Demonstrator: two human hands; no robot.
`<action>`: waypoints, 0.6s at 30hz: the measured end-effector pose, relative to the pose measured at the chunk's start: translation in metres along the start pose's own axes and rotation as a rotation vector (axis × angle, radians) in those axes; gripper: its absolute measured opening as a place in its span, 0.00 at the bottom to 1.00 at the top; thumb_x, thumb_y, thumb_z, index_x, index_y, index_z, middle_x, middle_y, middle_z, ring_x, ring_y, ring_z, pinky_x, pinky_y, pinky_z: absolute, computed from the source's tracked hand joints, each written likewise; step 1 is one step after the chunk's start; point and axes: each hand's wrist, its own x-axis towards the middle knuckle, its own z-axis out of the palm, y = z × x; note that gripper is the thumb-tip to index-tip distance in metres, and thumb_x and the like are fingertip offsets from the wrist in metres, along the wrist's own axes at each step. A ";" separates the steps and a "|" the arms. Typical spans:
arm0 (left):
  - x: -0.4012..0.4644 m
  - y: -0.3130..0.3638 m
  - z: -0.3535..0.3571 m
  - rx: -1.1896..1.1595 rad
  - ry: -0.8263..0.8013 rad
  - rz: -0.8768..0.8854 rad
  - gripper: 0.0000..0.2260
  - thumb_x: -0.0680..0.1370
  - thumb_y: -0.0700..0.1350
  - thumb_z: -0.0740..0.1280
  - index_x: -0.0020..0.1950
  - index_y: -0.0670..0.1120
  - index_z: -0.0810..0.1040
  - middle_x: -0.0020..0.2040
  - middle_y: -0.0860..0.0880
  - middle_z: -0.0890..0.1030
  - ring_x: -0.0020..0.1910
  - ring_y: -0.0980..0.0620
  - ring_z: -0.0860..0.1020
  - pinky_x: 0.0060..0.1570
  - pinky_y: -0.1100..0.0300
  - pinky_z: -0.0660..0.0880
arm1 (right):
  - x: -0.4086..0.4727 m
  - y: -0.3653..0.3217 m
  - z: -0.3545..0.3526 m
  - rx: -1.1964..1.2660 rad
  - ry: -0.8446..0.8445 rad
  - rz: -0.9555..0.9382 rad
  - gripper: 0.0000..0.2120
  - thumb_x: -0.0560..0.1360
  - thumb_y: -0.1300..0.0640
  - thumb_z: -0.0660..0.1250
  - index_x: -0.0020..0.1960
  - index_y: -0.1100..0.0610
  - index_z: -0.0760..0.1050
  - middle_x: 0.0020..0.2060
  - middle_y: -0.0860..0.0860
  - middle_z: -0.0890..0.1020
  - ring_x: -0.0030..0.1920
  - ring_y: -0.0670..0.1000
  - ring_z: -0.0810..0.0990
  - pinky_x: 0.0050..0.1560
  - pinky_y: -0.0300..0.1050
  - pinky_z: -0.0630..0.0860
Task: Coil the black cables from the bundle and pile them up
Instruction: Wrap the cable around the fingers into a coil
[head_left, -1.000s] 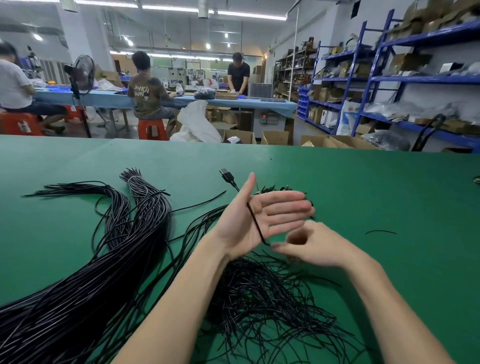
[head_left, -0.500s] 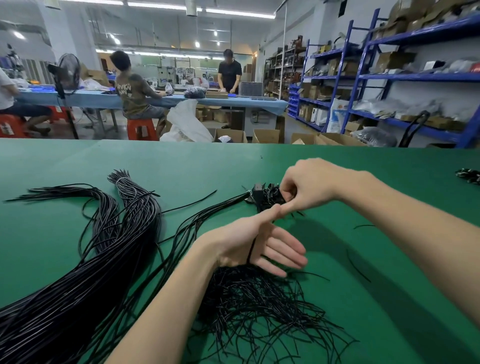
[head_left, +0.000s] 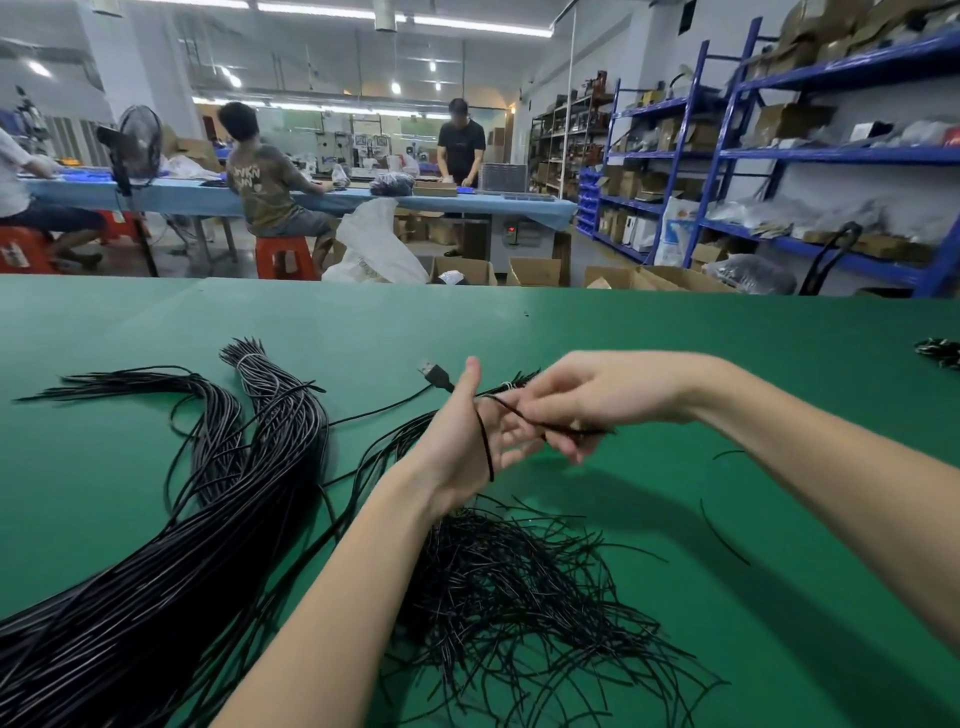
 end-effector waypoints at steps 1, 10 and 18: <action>0.001 0.002 0.000 -0.071 0.003 0.031 0.38 0.82 0.66 0.41 0.65 0.40 0.78 0.51 0.44 0.84 0.51 0.50 0.81 0.54 0.59 0.77 | -0.002 0.007 0.009 0.049 -0.003 -0.009 0.13 0.86 0.55 0.57 0.49 0.59 0.77 0.33 0.52 0.81 0.37 0.51 0.79 0.46 0.46 0.79; -0.017 0.023 -0.004 -0.436 -0.296 0.262 0.35 0.85 0.61 0.44 0.69 0.33 0.75 0.70 0.34 0.74 0.71 0.36 0.72 0.68 0.40 0.71 | 0.003 0.071 0.055 0.014 0.075 -0.009 0.28 0.79 0.30 0.55 0.33 0.50 0.71 0.29 0.47 0.73 0.31 0.49 0.69 0.39 0.40 0.69; -0.014 0.004 0.010 0.242 -0.263 -0.187 0.43 0.82 0.67 0.41 0.63 0.33 0.78 0.63 0.32 0.79 0.64 0.34 0.77 0.65 0.40 0.74 | 0.019 0.041 -0.002 -0.365 0.118 0.106 0.14 0.75 0.59 0.69 0.31 0.50 0.77 0.26 0.44 0.74 0.29 0.44 0.68 0.36 0.40 0.68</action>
